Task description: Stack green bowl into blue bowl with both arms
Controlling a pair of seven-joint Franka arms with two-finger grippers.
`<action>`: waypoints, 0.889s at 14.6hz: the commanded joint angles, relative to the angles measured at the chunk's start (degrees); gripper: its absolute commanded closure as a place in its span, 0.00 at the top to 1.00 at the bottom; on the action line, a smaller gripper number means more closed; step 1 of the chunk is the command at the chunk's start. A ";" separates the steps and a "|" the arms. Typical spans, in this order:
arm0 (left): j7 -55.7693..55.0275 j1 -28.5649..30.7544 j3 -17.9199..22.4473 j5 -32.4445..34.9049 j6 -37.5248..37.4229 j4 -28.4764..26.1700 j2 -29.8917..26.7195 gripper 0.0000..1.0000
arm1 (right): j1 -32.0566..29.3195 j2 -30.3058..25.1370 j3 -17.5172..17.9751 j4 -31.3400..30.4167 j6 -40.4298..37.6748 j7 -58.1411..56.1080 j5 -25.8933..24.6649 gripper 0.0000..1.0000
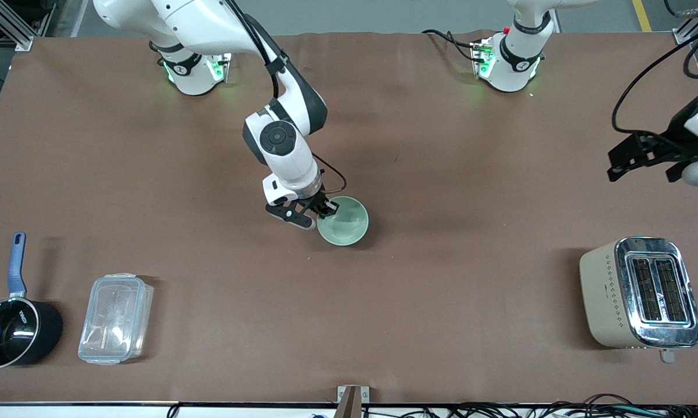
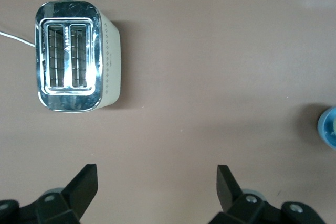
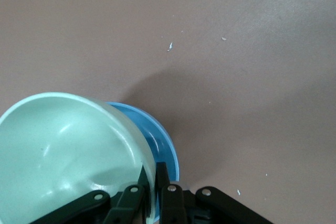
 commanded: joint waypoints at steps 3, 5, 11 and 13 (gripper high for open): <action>3.13 -0.09 2.38 -1.91 -0.94 -6.77 -6.34 1.00 | 0.22 0.97 -0.18 1.07 -0.33 1.11 -0.07 0.02; 4.00 -0.18 3.35 -1.91 -2.08 -7.65 -7.23 1.00 | 0.31 0.97 -0.09 1.07 -0.33 1.11 -0.07 0.12; 4.36 0.26 3.18 -1.73 -2.27 -9.94 -8.99 1.00 | 0.14 0.44 -0.18 1.07 -1.29 0.41 -0.07 0.68; 4.36 0.26 3.09 -1.73 -2.18 -9.85 -8.99 1.00 | -0.39 -2.53 -0.62 1.51 -5.57 0.58 -0.07 0.98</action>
